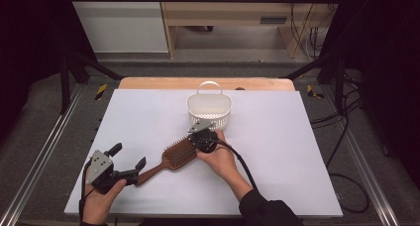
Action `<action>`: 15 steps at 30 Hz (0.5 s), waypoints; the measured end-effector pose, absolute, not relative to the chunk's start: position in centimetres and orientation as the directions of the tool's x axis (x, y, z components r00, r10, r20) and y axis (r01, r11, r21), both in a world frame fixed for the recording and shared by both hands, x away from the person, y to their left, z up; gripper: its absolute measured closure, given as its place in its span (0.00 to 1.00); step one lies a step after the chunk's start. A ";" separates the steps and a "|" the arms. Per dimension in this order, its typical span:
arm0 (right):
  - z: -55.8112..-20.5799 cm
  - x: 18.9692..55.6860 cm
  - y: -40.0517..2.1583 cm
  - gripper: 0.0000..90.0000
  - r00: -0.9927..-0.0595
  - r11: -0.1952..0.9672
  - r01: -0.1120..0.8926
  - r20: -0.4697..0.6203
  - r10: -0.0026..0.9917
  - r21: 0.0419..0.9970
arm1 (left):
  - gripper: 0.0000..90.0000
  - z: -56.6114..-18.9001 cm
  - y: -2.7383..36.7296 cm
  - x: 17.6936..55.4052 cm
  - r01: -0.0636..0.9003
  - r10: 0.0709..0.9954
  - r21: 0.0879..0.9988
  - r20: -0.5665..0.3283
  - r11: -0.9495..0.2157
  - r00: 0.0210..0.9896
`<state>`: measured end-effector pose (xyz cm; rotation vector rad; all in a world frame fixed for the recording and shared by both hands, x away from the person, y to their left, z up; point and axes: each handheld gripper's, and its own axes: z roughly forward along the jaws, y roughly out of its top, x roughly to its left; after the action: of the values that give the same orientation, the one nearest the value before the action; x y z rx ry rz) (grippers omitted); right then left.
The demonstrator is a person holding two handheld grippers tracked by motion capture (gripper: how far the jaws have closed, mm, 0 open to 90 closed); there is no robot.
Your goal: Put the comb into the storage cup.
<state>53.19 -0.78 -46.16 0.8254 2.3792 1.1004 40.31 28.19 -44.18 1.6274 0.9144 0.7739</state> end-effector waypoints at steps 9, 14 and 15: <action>-45.6 53.1 -1.4 0.96 -0.741 0.514 0.322 -0.126 0.660 0.795 | 0.05 -44.5 27.8 40.5 0.222 0.865 0.961 0.032 -0.164 0.500; -44.4 51.8 -2.7 0.95 -0.746 0.489 0.289 -0.127 0.654 0.823 | 0.06 -44.9 27.6 40.9 0.265 0.856 0.945 0.029 -0.192 0.516; -43.8 50.9 -3.9 0.93 -0.745 0.481 0.277 -0.130 0.654 0.832 | 0.07 -45.0 27.4 40.9 0.275 0.850 0.939 0.034 -0.208 0.525</action>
<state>50.87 -3.95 -43.80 0.7740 2.2981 1.1758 40.91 27.43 -45.03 1.7470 0.9475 0.7068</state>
